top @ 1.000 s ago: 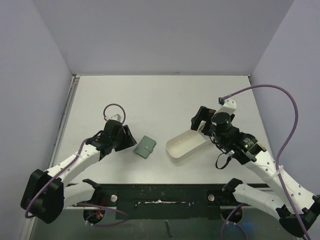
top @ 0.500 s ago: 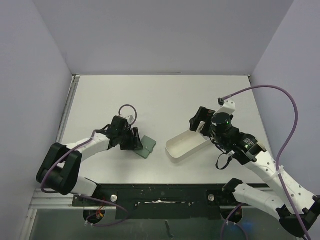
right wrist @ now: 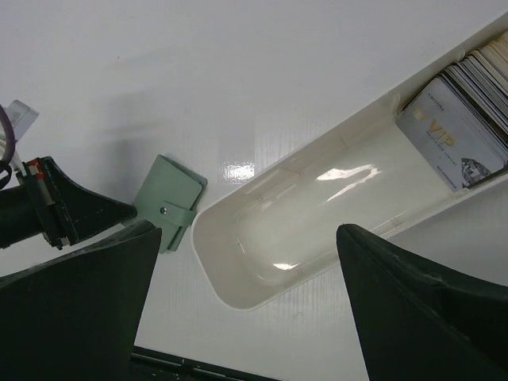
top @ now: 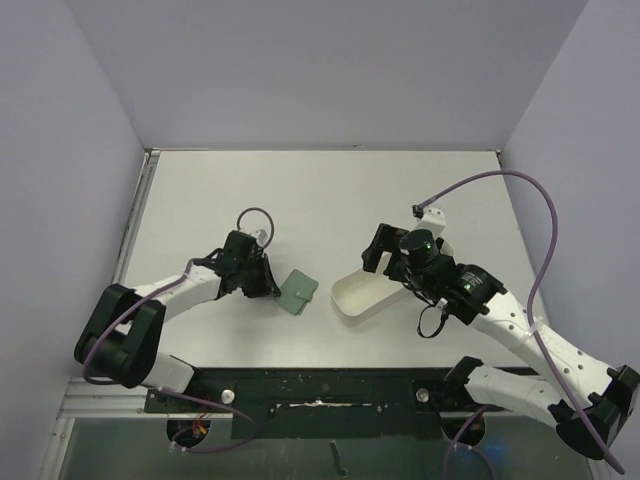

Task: Put the credit cards into the card holder
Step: Open the card holder at the center of the board.

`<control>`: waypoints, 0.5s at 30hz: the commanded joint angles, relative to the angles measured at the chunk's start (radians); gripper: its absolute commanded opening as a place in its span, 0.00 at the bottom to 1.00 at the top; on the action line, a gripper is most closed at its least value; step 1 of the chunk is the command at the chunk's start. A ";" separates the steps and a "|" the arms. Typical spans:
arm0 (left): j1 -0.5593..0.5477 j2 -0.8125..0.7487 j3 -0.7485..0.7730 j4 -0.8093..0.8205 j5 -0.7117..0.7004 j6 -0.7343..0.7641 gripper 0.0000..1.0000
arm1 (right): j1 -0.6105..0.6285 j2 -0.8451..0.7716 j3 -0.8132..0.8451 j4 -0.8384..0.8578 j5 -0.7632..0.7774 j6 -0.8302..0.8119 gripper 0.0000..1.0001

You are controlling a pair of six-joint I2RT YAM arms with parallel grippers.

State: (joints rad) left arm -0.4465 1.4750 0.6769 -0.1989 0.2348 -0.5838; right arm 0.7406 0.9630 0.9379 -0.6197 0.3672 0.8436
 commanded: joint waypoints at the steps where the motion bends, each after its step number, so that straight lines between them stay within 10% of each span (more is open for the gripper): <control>1: -0.005 -0.118 -0.053 0.039 -0.002 -0.067 0.00 | 0.012 0.038 -0.006 0.076 -0.015 0.022 0.99; 15: 0.000 -0.453 -0.208 0.132 0.043 -0.287 0.00 | 0.089 0.223 0.070 0.122 -0.061 0.017 0.94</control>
State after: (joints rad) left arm -0.4500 1.1110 0.4797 -0.1474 0.2657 -0.7994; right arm 0.8055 1.1664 0.9585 -0.5728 0.3309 0.8539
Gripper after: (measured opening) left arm 0.034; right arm 0.961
